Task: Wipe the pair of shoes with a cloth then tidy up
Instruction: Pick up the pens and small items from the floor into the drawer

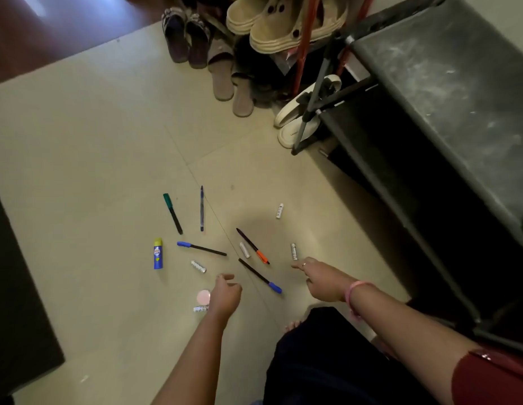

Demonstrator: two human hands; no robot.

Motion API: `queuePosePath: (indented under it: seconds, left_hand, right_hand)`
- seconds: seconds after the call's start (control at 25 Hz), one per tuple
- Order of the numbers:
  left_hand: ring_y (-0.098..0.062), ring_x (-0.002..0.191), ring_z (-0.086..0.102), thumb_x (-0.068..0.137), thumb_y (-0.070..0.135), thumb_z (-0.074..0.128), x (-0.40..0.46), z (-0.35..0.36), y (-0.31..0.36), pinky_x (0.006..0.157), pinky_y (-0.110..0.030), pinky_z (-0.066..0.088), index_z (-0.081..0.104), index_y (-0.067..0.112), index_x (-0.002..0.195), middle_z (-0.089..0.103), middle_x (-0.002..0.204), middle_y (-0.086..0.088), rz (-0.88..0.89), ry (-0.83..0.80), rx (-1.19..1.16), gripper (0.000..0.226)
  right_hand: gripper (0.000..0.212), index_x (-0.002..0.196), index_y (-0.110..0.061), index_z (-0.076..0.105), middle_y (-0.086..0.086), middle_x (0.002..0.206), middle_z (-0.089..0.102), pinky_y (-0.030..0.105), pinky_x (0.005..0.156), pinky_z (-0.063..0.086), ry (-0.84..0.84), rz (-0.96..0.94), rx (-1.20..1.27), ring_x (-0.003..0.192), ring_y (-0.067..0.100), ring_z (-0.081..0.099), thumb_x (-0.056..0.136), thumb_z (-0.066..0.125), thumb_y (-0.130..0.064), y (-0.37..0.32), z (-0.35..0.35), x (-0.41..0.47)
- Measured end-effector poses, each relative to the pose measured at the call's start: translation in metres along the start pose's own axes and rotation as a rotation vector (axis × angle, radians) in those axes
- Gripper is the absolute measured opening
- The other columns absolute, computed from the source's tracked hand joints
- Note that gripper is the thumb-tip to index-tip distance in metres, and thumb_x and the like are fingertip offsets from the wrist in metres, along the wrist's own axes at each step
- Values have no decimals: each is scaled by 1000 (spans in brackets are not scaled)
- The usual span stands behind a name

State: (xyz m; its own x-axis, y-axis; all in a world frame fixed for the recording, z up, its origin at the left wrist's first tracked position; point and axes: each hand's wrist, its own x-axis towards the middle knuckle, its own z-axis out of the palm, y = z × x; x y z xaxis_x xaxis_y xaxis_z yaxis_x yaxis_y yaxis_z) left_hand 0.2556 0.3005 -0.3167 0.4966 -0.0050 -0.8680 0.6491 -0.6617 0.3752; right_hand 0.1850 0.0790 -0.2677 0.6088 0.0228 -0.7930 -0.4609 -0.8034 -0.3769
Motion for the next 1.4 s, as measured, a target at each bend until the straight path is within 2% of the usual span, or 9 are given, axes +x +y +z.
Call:
queuePosePath:
  seconds: [0.16,0.32,0.48,0.6,0.8,0.92,1.12,1.24,1.4]
  left_hand:
    - [-13,85,54,90,1,40,19,40,-3,71,-27,45,49,19,130,57,117,-8,38,-85,108,45]
    - [-3,90,49,89,-3,43,38,70,-7,65,-5,42,46,14,140,39,138,-9,57,-142,182,54]
    - [-20,123,40,88,11,54,45,92,-12,100,-20,36,52,11,134,26,135,-12,-6,-56,81,46]
    - [-19,118,32,86,15,51,48,107,-13,102,-23,38,65,14,107,33,117,-13,28,10,57,26]
    - [-37,106,52,74,21,50,62,124,-28,93,-41,49,64,-7,81,57,102,-34,-29,179,45,32]
    - [-37,86,63,63,38,52,70,128,-42,78,-39,53,63,7,59,66,72,-21,-39,247,99,34]
    - [-21,86,65,77,5,74,45,105,-37,78,-22,46,76,2,86,73,89,-8,-42,323,30,10]
    - [-23,84,67,77,-4,72,36,96,-43,79,-29,54,71,6,78,71,86,-9,-162,294,-333,10]
    - [-23,84,66,82,-14,63,15,78,-12,77,-27,59,56,3,91,63,89,-17,-111,61,-927,20]
  right_hand:
    - [67,147,-14,29,3,150,25,35,98,45,-32,-97,-163,124,26,46,84,37,7,2,15,48]
    - [68,148,-21,25,4,155,13,39,99,44,-77,-111,-196,131,29,39,87,41,3,6,27,88]
    - [64,149,-29,22,-2,159,-10,42,103,37,-94,-169,-239,136,30,29,93,45,-9,-3,50,109]
    - [58,149,-27,20,-4,158,-12,45,106,33,-54,-126,-273,138,27,20,95,39,-16,-4,62,120]
    - [41,135,-12,43,3,148,25,40,99,37,151,-76,-247,129,26,34,95,39,-15,11,72,113]
    - [25,116,-12,58,6,126,47,35,91,41,267,24,-165,117,25,45,97,42,-15,27,77,103]
    - [13,98,-24,59,-6,92,65,25,76,46,312,232,301,90,16,61,87,63,-19,44,73,90]
    - [29,107,-20,58,-7,86,66,26,76,50,190,258,727,81,12,60,80,67,-12,37,73,84]
    - [18,105,-7,67,10,98,68,28,87,50,-85,195,1193,84,13,63,87,64,-6,23,50,69]
